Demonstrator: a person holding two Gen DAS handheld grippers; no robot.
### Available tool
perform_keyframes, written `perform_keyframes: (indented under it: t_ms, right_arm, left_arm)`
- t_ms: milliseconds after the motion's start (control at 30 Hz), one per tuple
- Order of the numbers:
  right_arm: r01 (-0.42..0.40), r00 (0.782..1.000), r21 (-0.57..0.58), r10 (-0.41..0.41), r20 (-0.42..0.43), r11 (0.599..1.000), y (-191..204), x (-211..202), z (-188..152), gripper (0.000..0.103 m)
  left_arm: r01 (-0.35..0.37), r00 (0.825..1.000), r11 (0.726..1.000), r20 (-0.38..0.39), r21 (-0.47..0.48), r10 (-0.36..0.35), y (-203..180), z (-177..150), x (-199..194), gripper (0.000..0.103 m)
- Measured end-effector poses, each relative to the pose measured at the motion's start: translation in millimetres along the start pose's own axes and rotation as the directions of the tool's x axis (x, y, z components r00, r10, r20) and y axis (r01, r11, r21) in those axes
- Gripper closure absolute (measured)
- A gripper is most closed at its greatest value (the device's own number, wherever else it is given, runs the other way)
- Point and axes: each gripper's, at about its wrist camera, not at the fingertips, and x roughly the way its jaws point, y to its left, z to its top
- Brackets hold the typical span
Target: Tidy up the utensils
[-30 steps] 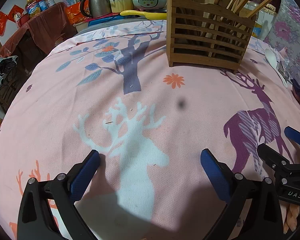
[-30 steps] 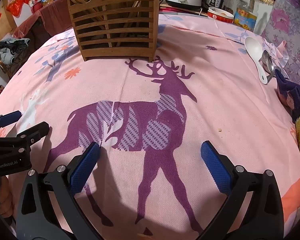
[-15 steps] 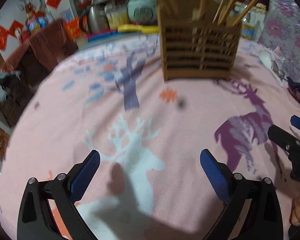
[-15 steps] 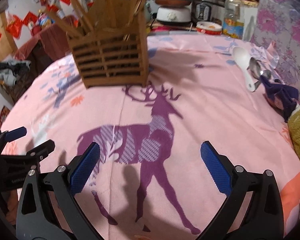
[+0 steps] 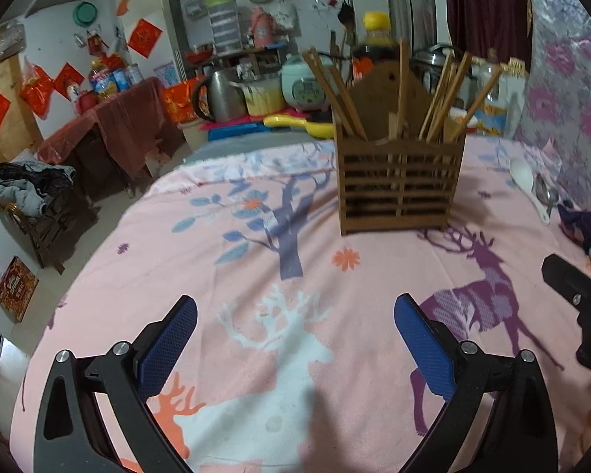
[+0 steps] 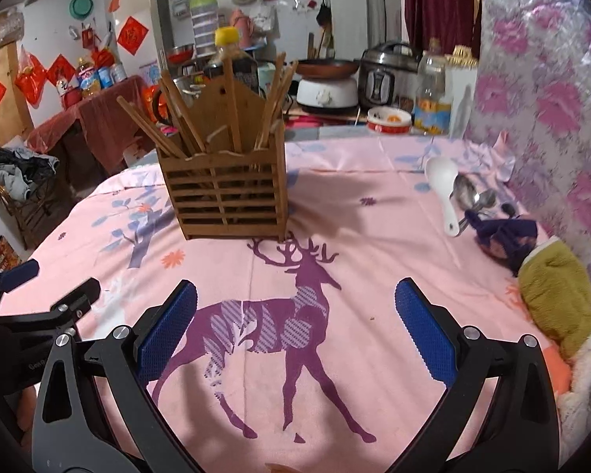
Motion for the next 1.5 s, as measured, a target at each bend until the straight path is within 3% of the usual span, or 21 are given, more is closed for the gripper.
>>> perform_keyframes:
  t_ms: [133,433,700,1500]
  right_arm:
    - [-0.010,1.000,-0.005,0.009,-0.006,1.000,1.1,-1.1,-2.4,0.006]
    - [-0.026,0.999,-0.028,0.025,-0.030,0.999,6.5,2.2,-7.0,0.006]
    - [-0.026,0.999,-0.029,0.025,-0.030,0.999,6.8,1.9,-7.2,0.006]
    - [-0.033,0.999,-0.016,0.032,-0.012,0.999,4.1,-2.6,-5.7,0.006]
  left_arm:
    - [0.004,0.999,1.000,0.051,-0.001,-0.004,1.7,1.1,-13.8,0.005]
    - [0.018,0.999,1.000,0.049,0.018,-0.019,1.9,-0.4,-15.4,0.005]
    - [0.006,0.995,1.000,0.101,0.012,-0.007,2.9,-2.0,-25.4,0.005]
    - [0.001,0.997,1.000,0.076,0.009,-0.002,2.7,-1.8,-17.9,0.005]
